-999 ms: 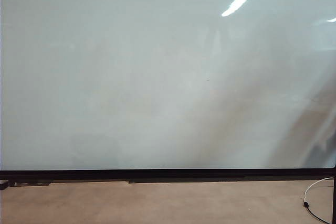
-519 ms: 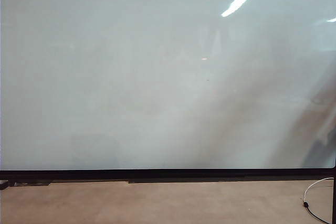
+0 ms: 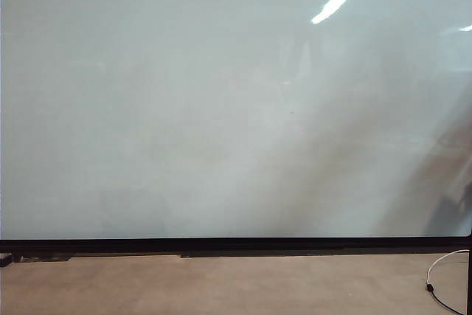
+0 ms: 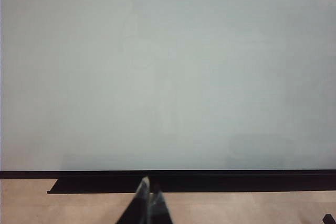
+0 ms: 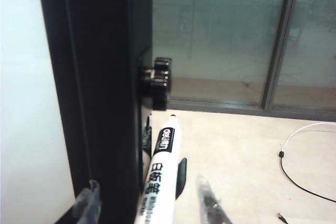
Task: Pick up the pen on the shelf to the right of the whiteboard and draw a check mark.
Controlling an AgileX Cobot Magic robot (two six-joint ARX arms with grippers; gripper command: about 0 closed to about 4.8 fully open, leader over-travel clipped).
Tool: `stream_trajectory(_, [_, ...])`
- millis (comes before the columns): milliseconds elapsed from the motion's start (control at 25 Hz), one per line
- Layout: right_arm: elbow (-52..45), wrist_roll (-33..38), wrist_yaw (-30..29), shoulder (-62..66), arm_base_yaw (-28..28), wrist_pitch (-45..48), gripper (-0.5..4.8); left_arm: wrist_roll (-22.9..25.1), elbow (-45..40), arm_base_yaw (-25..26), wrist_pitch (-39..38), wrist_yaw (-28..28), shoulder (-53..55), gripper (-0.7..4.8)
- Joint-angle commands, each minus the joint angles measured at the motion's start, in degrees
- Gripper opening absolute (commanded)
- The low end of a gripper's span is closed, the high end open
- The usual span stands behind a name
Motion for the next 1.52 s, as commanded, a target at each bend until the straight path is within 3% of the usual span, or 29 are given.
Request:
stream_trajectory(40, [0.1, 0.2, -0.1, -0.2, -0.1, 0.9, 2.13, 0.2, 0.2, 0.0, 0.7, 0.0, 0.0, -0.04])
stream_trajectory(1238, [0.1, 0.2, 0.1, -0.2, -0.1, 0.9, 1.96, 0.2, 0.2, 0.0, 0.7, 0.0, 0.0, -0.04])
stream_trajectory(1358, [0.1, 0.2, 0.1, -0.2, -0.1, 0.9, 1.42, 0.2, 0.2, 0.0, 0.7, 0.0, 0.0, -0.04])
stream_trajectory(1478, [0.1, 0.2, 0.1, -0.2, -0.1, 0.9, 1.38, 0.2, 0.2, 0.0, 0.7, 0.0, 0.0, -0.05])
stream_trajectory(1518, [0.1, 0.2, 0.1, -0.2, -0.1, 0.9, 1.06, 0.2, 0.2, 0.0, 0.7, 0.0, 0.0, -0.04])
